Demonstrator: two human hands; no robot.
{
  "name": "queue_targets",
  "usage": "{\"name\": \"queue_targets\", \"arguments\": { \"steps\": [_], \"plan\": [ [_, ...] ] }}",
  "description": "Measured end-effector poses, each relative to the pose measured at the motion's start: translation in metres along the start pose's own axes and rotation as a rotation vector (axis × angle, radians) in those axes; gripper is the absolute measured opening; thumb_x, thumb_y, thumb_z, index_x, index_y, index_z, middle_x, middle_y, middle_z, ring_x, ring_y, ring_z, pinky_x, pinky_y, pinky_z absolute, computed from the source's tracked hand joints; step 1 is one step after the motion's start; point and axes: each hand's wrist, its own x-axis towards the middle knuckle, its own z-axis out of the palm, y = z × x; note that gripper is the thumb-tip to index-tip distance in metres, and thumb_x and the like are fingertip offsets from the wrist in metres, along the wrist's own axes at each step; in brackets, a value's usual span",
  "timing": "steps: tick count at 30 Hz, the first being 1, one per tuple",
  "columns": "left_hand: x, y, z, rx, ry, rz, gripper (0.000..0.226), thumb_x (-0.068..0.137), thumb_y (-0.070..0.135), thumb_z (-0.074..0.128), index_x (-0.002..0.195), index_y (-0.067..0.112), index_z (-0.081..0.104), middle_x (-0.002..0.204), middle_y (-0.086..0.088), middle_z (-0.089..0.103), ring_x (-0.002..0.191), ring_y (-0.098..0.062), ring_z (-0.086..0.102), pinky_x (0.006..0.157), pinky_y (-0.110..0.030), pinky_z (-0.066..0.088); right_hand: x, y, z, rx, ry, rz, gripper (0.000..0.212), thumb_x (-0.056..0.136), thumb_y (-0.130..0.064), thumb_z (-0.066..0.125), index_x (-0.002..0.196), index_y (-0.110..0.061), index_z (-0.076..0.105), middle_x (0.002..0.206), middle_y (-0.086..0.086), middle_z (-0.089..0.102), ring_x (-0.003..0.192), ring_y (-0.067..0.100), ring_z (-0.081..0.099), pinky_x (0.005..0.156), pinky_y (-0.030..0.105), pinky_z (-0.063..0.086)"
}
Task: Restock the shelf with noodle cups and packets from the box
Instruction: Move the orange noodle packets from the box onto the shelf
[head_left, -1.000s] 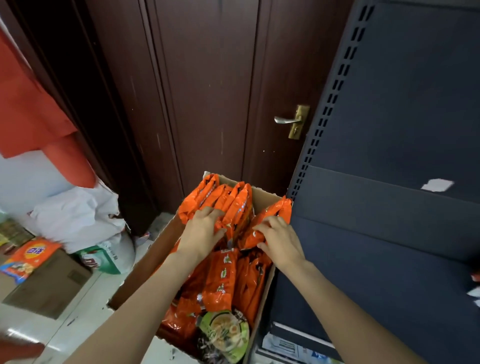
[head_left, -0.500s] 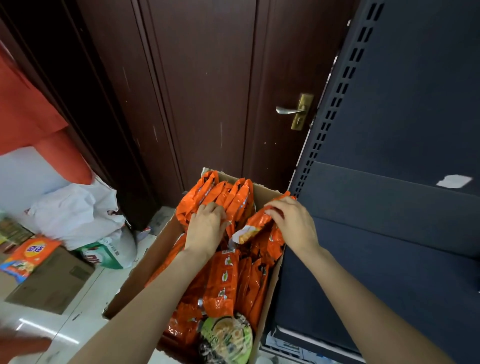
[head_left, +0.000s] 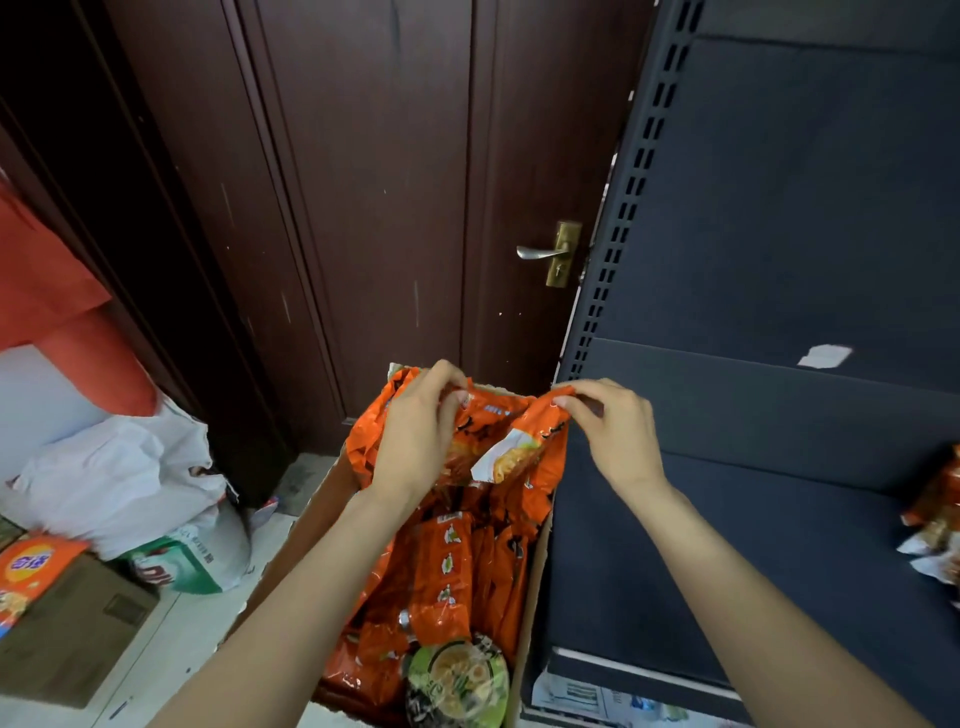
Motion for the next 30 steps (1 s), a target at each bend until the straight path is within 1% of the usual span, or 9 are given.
{"name": "queue_targets", "arguments": {
  "steps": [2,4,6,9,11,18,22,26,30],
  "plan": [
    [0.001,0.015,-0.001,-0.024,-0.001,0.034,0.008,0.094,0.010,0.052,0.093,0.016,0.057,0.096,0.001,0.064,0.090,-0.010,0.059,0.078,-0.016,0.046,-0.007,-0.003,-0.014,0.005,0.054,0.005,0.018,0.089,-0.026,0.063,0.103,-0.022,0.072,0.097,-0.002,0.069,0.090,0.011,0.061,0.076,0.021,0.047],
    [0.000,0.033,0.000,-0.042,0.012,0.072,0.008,0.094,0.010,0.052,0.092,0.016,0.057,0.098,0.000,0.064,0.090,-0.009,0.059,0.078,-0.007,0.040,-0.014,-0.004,-0.031,0.014,0.112,0.008,0.018,0.088,-0.026,0.063,0.103,-0.021,0.073,0.097,-0.003,0.069,0.089,0.012,0.062,0.078,0.027,0.049],
    [-0.002,0.051,0.005,-0.061,0.015,0.114,0.009,0.093,0.008,0.052,0.091,0.015,0.057,0.097,0.000,0.063,0.089,-0.009,0.059,0.077,-0.005,0.039,-0.021,-0.001,-0.049,0.016,0.170,0.013,0.018,0.088,-0.026,0.063,0.102,-0.019,0.072,0.096,-0.003,0.069,0.089,0.012,0.062,0.079,0.029,0.051],
    [-0.005,0.078,0.020,-0.106,0.008,0.180,0.009,0.093,0.006,0.052,0.091,0.014,0.056,0.096,-0.002,0.062,0.090,-0.010,0.058,0.079,-0.020,0.046,-0.034,0.013,-0.081,0.006,0.243,0.047,0.016,0.088,-0.026,0.063,0.100,-0.018,0.072,0.095,-0.004,0.069,0.088,0.012,0.063,0.079,0.031,0.052],
    [-0.007,0.096,0.037,-0.122,-0.006,0.212,0.008,0.093,0.006,0.051,0.092,0.013,0.056,0.095,-0.003,0.062,0.089,-0.011,0.058,0.078,-0.026,0.047,-0.045,0.027,-0.104,-0.010,0.274,0.083,0.018,0.088,-0.029,0.063,0.098,-0.018,0.072,0.094,-0.004,0.069,0.087,0.012,0.064,0.080,0.033,0.052],
    [-0.038,0.181,0.135,-0.138,-0.115,0.258,0.010,0.091,0.004,0.052,0.090,0.013,0.056,0.089,0.001,0.062,0.084,-0.012,0.057,0.075,-0.024,0.044,-0.106,0.099,-0.204,-0.124,0.359,0.188,0.025,0.087,-0.030,0.063,0.099,-0.009,0.070,0.093,0.006,0.069,0.083,0.019,0.063,0.074,0.029,0.046],
    [-0.065,0.235,0.200,-0.166,-0.153,0.241,0.009,0.092,0.006,0.051,0.090,0.013,0.056,0.089,0.004,0.061,0.084,-0.009,0.056,0.075,-0.020,0.044,-0.143,0.157,-0.268,-0.195,0.360,0.276,0.023,0.088,-0.039,0.061,0.090,-0.018,0.070,0.081,0.000,0.070,0.076,0.019,0.065,0.074,0.036,0.048],
    [-0.092,0.281,0.259,-0.163,-0.187,0.227,0.009,0.094,0.007,0.051,0.092,0.014,0.056,0.091,0.007,0.061,0.085,-0.005,0.056,0.075,-0.011,0.042,-0.175,0.202,-0.328,-0.216,0.362,0.315,0.021,0.088,-0.032,0.062,0.085,-0.012,0.069,0.068,-0.003,0.061,0.065,0.016,0.058,0.059,0.029,0.037],
    [-0.112,0.314,0.304,-0.171,-0.218,0.226,0.009,0.094,0.008,0.050,0.093,0.014,0.056,0.093,0.006,0.061,0.085,-0.006,0.056,0.075,-0.020,0.047,-0.199,0.247,-0.366,-0.249,0.347,0.419,0.025,0.089,-0.035,0.061,0.086,-0.011,0.067,0.062,0.000,0.062,0.060,0.023,0.061,0.057,0.034,0.046]
  ]
}}
